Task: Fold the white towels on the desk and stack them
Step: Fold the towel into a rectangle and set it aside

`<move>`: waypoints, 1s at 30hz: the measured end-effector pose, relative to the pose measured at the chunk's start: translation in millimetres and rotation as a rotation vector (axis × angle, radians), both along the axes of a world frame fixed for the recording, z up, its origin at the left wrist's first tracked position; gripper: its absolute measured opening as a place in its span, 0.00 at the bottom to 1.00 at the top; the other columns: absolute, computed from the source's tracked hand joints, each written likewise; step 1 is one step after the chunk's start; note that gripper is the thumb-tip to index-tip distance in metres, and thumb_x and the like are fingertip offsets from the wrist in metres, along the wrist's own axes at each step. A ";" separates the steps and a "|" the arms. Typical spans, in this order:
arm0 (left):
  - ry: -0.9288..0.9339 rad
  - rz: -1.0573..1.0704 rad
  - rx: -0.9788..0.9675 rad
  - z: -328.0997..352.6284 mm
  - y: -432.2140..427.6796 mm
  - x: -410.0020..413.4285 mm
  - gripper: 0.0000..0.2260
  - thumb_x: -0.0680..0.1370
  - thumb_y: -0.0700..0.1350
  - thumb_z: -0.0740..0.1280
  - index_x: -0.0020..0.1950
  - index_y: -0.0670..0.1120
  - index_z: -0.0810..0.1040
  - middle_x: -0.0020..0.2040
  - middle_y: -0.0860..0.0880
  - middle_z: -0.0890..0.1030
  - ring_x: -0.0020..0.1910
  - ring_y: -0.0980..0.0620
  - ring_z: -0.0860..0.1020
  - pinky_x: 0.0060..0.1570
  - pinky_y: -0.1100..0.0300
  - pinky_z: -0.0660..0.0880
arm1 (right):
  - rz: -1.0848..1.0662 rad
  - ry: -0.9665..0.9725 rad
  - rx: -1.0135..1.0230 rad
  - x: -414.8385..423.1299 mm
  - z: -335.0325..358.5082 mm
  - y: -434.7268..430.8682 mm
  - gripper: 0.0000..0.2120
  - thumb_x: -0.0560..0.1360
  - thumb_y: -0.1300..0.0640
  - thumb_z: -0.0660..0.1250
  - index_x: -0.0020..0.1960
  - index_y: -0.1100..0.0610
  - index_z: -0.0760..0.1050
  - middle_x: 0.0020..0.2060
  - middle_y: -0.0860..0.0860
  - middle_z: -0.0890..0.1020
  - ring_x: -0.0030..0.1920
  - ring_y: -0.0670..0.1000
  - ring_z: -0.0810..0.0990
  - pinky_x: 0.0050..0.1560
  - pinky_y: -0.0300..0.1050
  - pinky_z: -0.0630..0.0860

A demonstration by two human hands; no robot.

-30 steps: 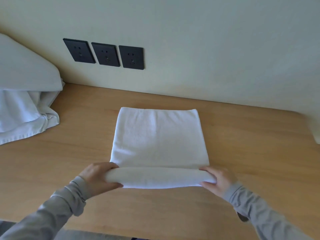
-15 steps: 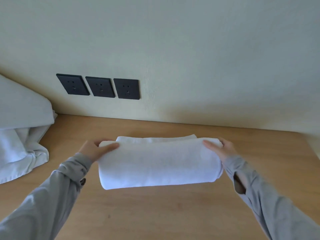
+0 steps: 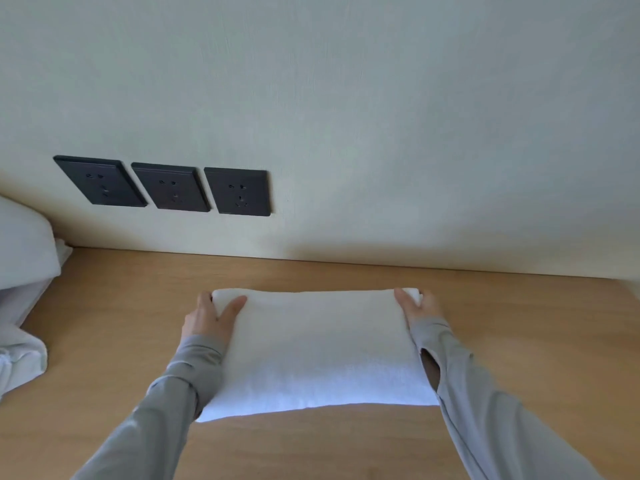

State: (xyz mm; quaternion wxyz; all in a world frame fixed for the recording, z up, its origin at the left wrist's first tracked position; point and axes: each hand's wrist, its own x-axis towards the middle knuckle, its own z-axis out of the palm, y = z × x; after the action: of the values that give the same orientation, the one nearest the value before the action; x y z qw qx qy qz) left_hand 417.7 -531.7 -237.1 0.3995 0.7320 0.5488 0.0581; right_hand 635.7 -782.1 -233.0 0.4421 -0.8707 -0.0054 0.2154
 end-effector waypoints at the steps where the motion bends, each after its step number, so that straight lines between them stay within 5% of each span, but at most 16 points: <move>1: 0.020 -0.004 -0.007 -4.8 -2.0 0.5 0.24 0.75 0.60 0.64 0.57 0.41 0.68 0.48 0.37 0.75 0.45 0.40 0.71 0.45 0.52 0.67 | 0.023 -0.021 -0.059 0.3 -6.0 0.1 0.22 0.76 0.46 0.63 0.60 0.63 0.68 0.43 0.53 0.73 0.45 0.54 0.76 0.47 0.45 0.69; 4: 0.036 0.017 -0.008 -17.0 0.0 -1.3 0.22 0.75 0.60 0.63 0.53 0.42 0.67 0.44 0.38 0.74 0.42 0.39 0.72 0.43 0.51 0.69 | 0.060 -0.117 -0.210 3.3 -20.8 1.6 0.22 0.77 0.44 0.61 0.59 0.62 0.68 0.48 0.58 0.75 0.54 0.61 0.75 0.52 0.49 0.68; 11: 0.129 -0.021 0.059 -8.9 -7.5 -1.2 0.23 0.76 0.62 0.59 0.56 0.42 0.66 0.52 0.36 0.76 0.44 0.38 0.73 0.44 0.50 0.69 | 0.164 -0.257 -0.593 2.8 -22.5 18.6 0.23 0.79 0.44 0.54 0.58 0.64 0.67 0.51 0.64 0.77 0.50 0.63 0.76 0.44 0.50 0.69; 14: 0.269 -0.145 0.493 9.5 -22.1 0.2 0.27 0.78 0.56 0.59 0.73 0.45 0.62 0.67 0.40 0.70 0.62 0.37 0.70 0.56 0.43 0.68 | 0.261 -0.449 -0.702 -0.5 -7.3 18.0 0.21 0.79 0.47 0.55 0.64 0.63 0.65 0.58 0.62 0.73 0.57 0.60 0.72 0.52 0.51 0.68; 17: 0.045 -0.338 0.795 25.3 -67.4 22.0 0.22 0.78 0.49 0.63 0.71 0.44 0.68 0.72 0.41 0.67 0.70 0.37 0.65 0.67 0.38 0.60 | 0.362 -0.742 -0.566 -19.7 12.7 26.8 0.19 0.79 0.54 0.57 0.67 0.61 0.68 0.64 0.60 0.73 0.64 0.59 0.69 0.60 0.53 0.65; 18: 0.020 -0.447 0.789 27.6 -87.7 32.4 0.22 0.78 0.49 0.62 0.72 0.45 0.67 0.74 0.43 0.63 0.73 0.38 0.61 0.69 0.38 0.56 | 0.431 -0.775 -0.465 -35.6 15.8 34.2 0.18 0.79 0.57 0.57 0.66 0.62 0.70 0.65 0.59 0.73 0.66 0.59 0.69 0.64 0.55 0.64; 21: 0.233 -0.677 0.563 13.3 -127.9 48.8 0.26 0.81 0.52 0.47 0.77 0.50 0.41 0.75 0.51 0.33 0.75 0.48 0.36 0.70 0.45 0.34 | 0.683 -0.694 -0.371 -90.8 11.7 48.5 0.19 0.79 0.57 0.53 0.68 0.58 0.70 0.70 0.53 0.69 0.73 0.53 0.62 0.72 0.55 0.53; 24: 0.344 -0.702 0.521 -10.6 -130.5 43.7 0.25 0.81 0.53 0.41 0.75 0.52 0.34 0.72 0.54 0.27 0.73 0.52 0.30 0.69 0.47 0.29 | 0.772 -0.745 -0.521 -106.3 4.3 43.3 0.22 0.78 0.54 0.50 0.69 0.58 0.70 0.70 0.50 0.69 0.71 0.50 0.65 0.70 0.55 0.60; 28: 0.305 -0.746 0.532 -19.0 -113.0 23.5 0.25 0.79 0.58 0.38 0.71 0.55 0.28 0.73 0.56 0.29 0.67 0.57 0.24 0.67 0.52 0.27 | 0.920 -0.578 -0.636 -94.5 -13.8 29.6 0.28 0.80 0.44 0.42 0.76 0.51 0.38 0.74 0.42 0.38 0.74 0.43 0.35 0.73 0.53 0.36; 30: 0.329 -0.705 0.555 -21.3 -95.2 5.3 0.26 0.74 0.62 0.32 0.69 0.57 0.25 0.71 0.60 0.28 0.65 0.58 0.23 0.66 0.54 0.26 | 0.874 -0.605 -0.696 -86.3 -18.0 11.2 0.29 0.78 0.42 0.37 0.75 0.51 0.33 0.72 0.41 0.33 0.71 0.42 0.30 0.73 0.51 0.33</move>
State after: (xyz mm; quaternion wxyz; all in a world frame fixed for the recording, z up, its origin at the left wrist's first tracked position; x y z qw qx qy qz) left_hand 422.9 -626.9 -258.4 0.0919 0.9520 0.2870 -0.0531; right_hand 549.4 -770.8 -251.0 -0.0169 -0.9032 -0.4146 0.1097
